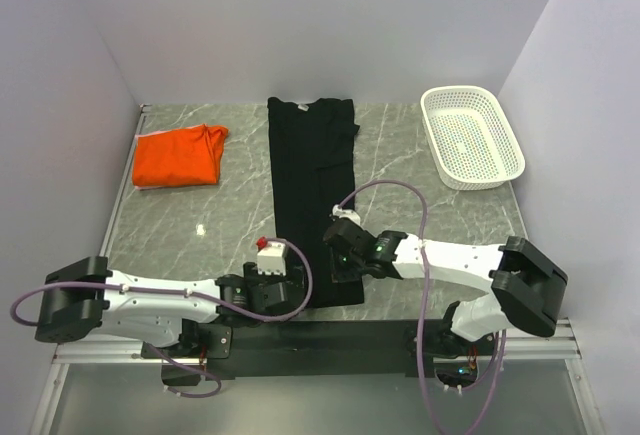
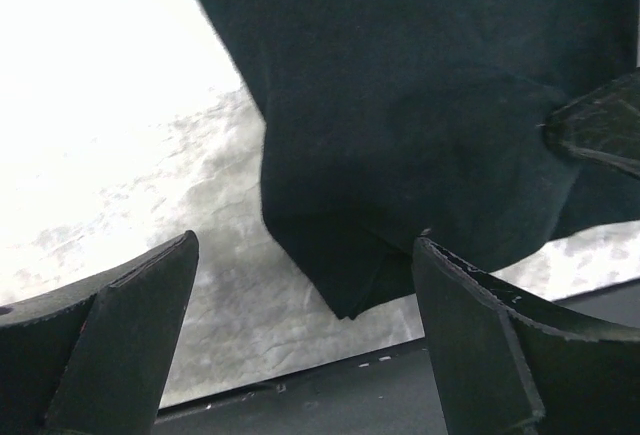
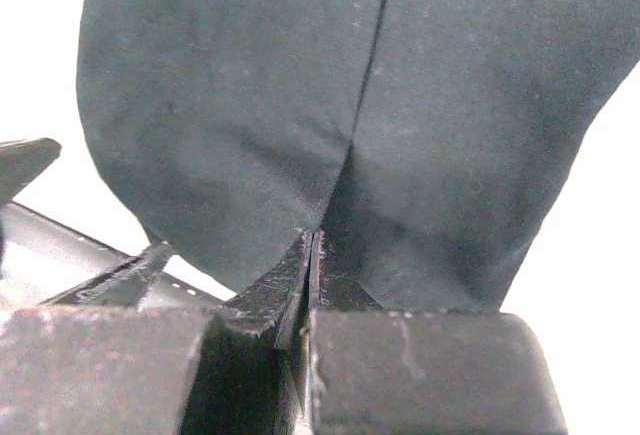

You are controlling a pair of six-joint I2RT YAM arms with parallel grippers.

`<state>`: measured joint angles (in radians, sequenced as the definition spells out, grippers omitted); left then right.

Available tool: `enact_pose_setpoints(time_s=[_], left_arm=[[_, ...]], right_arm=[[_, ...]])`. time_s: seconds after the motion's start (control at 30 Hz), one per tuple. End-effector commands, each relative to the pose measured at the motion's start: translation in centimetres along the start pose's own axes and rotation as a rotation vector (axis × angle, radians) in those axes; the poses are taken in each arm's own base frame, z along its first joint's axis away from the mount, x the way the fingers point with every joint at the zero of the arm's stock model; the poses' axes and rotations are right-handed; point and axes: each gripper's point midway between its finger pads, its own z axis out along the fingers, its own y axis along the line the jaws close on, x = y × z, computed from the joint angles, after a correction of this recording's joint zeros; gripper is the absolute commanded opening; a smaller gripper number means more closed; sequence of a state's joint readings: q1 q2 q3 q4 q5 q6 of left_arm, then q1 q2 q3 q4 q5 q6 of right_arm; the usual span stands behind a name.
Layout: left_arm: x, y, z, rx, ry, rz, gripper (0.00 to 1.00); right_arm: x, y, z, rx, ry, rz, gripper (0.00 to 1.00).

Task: Fold and stack the t-shirts
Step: Fold the tshirt

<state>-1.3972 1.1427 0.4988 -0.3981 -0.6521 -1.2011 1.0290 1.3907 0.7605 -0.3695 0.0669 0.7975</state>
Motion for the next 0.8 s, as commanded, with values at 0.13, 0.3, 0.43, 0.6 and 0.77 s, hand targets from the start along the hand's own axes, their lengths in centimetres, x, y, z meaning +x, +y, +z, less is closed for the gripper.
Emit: enact_pose_setpoints(time_s=[0.13, 0.3, 0.43, 0.6, 0.77], left_arm=[[-0.8, -0.5, -0.9, -0.068, -0.048, 0.029, 0.90], [-0.6, -1.6, -1.0, -0.097, -0.077, 0.136, 0.79], [-0.4, -3.4, -0.9, -0.094, -0.096, 0.226, 0.73], [-0.1, -3.9, -0.3, -0.112, -0.096, 0.299, 0.66], [-0.2, -4.1, -0.2, -0.112, -0.101, 0.325, 0.60]], right_arm=[[-1.1, -1.7, 0.4, 0.067, -0.029, 0.006, 0.00], [-1.7, -2.3, 0.3, 0.062, -0.043, 0.024, 0.00], [-1.7, -2.4, 0.6, 0.056, -0.038, 0.026, 0.00], [-1.2, -2.2, 0.9, 0.041, -0.021, 0.028, 0.00], [-1.2, -2.2, 0.9, 0.037, -0.021, 0.031, 0.00]])
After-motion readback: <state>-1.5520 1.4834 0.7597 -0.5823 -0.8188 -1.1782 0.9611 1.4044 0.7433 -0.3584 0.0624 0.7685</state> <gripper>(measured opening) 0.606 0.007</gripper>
